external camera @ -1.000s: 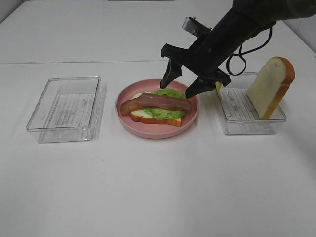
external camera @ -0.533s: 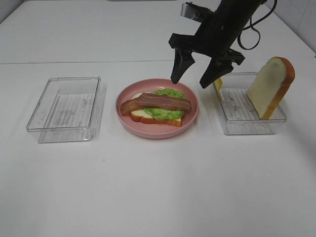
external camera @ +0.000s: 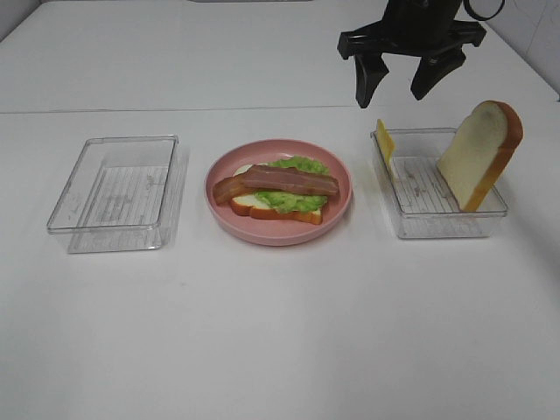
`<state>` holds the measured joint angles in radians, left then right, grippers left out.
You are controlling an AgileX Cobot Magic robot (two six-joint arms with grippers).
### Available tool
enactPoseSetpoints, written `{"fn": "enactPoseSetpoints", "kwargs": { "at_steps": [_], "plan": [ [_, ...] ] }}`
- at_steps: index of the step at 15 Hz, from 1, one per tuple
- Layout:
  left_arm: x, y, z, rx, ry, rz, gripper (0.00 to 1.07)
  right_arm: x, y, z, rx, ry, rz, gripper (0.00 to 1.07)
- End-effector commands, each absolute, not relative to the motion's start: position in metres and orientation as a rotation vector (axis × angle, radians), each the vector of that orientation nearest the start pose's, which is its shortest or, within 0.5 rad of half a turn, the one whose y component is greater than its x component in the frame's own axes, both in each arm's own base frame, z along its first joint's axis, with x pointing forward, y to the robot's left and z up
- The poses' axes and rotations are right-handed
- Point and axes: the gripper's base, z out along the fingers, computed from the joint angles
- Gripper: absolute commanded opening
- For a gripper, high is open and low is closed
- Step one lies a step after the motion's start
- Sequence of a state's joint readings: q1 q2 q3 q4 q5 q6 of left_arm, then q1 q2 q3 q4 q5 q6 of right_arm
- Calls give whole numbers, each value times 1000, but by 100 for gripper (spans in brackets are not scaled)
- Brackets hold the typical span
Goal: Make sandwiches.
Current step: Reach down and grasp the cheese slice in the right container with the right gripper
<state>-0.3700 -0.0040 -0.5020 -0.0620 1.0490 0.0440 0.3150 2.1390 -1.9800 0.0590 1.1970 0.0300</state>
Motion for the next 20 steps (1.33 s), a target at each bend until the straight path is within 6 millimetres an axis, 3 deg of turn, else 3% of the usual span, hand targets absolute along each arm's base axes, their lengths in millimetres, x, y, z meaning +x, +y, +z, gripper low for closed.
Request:
{"fn": "enactPoseSetpoints", "kwargs": {
  "at_steps": [1, 5, 8, 14, 17, 20],
  "plan": [
    [-10, -1, 279, 422, 1959, -281, 79, 448, 143, 255, -341, 2770, 151, 72],
    [-10, -2, 279, 422, 1959, -286, 79, 469, 126, 224, -263, 2780, 168, 63],
    [-10, -2, 279, 422, 1959, -286, 79, 478, 126, 206, -244, 2761, 184, 61],
    [-10, -2, 279, 422, 1959, -286, 79, 483, 127, 174, -246, 2815, 167, 42],
    [-10, -2, 279, 422, 1959, -286, 79, 483, 126, 171, -246, 2828, 157, 32],
    [-10, -2, 279, 422, 1959, -286, 79, 483, 126, 171, -250, 2832, 150, 32]
  ]
}}
